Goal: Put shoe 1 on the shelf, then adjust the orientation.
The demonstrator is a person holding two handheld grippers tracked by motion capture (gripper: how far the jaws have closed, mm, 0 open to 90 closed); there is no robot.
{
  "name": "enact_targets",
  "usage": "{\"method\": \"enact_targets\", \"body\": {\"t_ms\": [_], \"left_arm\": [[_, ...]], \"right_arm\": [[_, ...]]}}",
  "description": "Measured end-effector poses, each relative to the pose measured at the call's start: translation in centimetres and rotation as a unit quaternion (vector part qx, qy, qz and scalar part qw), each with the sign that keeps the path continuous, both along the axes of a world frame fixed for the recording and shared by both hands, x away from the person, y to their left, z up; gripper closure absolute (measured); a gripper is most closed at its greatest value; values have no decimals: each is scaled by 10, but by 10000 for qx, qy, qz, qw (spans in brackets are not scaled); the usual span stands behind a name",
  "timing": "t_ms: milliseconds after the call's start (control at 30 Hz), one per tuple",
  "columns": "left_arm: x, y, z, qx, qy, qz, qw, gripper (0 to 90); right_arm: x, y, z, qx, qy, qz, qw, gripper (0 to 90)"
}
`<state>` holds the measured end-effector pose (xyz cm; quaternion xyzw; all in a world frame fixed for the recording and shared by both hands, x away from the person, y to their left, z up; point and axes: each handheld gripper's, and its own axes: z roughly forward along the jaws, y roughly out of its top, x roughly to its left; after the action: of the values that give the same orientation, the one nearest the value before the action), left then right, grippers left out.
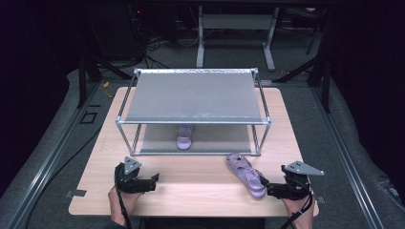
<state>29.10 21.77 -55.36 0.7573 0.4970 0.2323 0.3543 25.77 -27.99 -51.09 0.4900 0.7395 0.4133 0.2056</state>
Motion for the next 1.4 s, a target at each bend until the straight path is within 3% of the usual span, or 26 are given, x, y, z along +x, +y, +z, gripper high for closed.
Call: {"method": "enact_targets", "body": {"t_ms": [100, 233, 433, 533, 667, 767, 967, 1100, 1267, 1400], "left_arm": [[-1, 5, -5, 13, 75, 56, 10000, 0], [-1, 6, -9, 67, 121, 82, 9999, 0], [1, 4, -12, 189, 218, 30, 9996, 0], [1, 1, -12, 231, 237, 0, 9995, 0], [0, -2, -9, 269, 224, -53, 9994, 0], [0, -2, -10, 281, 169, -35, 9995, 0], [-3, -2, -6, 230, 76, -11, 9997, 0], [-3, -6, -4, 256, 113, -89, 9996, 0], [-6, -6, 0, 216, 12, -65, 9997, 0], [-7, -6, 4, 232, -2, -96, 9997, 0]], "right_arm": [[-3, 14, 2, -169, -9, 135, 9998, 60], [-3, 27, -5, -165, 91, 330, 9993, 55], [-1, 37, -18, -353, 230, 276, 9987, 56], [0, 41, -23, -361, 266, 340, 9984, 91], [1, 47, -32, -551, 358, 290, 9974, 139], [2, 49, -36, -712, 423, 158, 9964, 190], [-1, 49, -38, -729, 390, 98, 9965, 265], [-1, 49, -39, -739, 403, 136, 9964, 268], [0, 49, -41, -731, 381, 143, 9965, 270], [-2, 48, -41, -768, 344, 158, 9963, 379]]}}
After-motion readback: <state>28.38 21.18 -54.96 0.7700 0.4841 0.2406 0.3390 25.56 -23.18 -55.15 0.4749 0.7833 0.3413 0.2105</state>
